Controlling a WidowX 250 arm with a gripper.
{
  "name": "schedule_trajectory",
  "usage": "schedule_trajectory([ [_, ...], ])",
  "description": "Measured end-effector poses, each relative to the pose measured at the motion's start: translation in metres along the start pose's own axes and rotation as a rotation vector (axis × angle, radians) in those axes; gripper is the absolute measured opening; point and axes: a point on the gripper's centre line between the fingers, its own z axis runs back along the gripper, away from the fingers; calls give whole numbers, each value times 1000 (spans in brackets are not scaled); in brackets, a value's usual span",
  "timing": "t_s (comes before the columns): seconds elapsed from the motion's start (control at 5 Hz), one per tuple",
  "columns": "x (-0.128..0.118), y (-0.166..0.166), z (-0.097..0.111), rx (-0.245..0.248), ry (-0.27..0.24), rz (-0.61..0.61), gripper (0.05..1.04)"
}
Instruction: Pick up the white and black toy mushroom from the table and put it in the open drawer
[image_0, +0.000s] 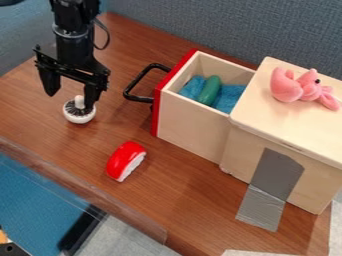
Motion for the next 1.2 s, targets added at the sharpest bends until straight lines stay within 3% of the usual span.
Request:
schedule_trajectory([
  [0.2, 7, 2, -5, 13, 0, 0, 986],
  [0.4, 11, 3, -8, 16, -6, -2, 904],
  [0.8, 14, 1, -9, 13, -22, 6, 306],
  [1.0, 14, 0, -8, 7, -22, 9, 167],
  [1.2, 14, -3, -8, -2, -21, 13, 160],
])
